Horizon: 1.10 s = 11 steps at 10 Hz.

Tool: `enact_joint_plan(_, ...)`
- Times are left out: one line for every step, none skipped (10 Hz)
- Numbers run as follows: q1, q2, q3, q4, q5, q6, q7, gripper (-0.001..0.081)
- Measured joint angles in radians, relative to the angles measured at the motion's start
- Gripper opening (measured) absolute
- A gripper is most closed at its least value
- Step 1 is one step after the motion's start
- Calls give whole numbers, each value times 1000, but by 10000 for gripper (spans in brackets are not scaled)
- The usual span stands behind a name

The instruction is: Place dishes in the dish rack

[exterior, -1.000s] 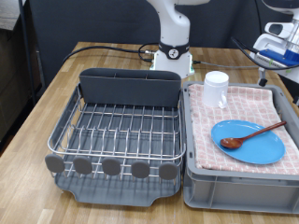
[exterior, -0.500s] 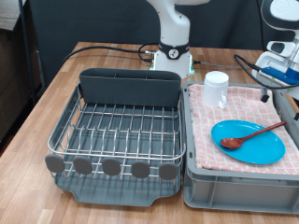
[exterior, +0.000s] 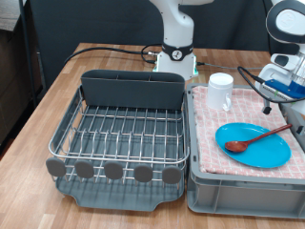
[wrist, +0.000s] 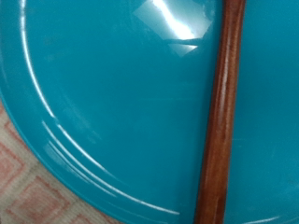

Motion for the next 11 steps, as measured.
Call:
enact_joint_plan(4, 4, -11, -3, -9, 13, 5, 802)
enact_joint_plan(8, 8, -23, -10, -17, 30, 12, 802)
enact_joint_plan(12, 10, -36, -19, -24, 47, 16, 802)
enact_joint_plan(14, 10, -49, -33, -32, 69, 19, 802)
enact_joint_plan(19, 10, -63, -45, -40, 85, 22, 802)
enact_joint_plan(23, 10, -77, -57, -52, 104, 27, 802)
enact_joint_plan(27, 10, -91, -68, -61, 121, 29, 802)
enact_joint_plan(32, 10, -104, -77, -69, 137, 29, 802)
enact_joint_plan(38, 10, -118, -83, -76, 151, 29, 802)
enact_joint_plan(44, 10, -130, -86, -79, 162, 29, 802)
enact_joint_plan(50, 10, -142, -89, -86, 181, 31, 802)
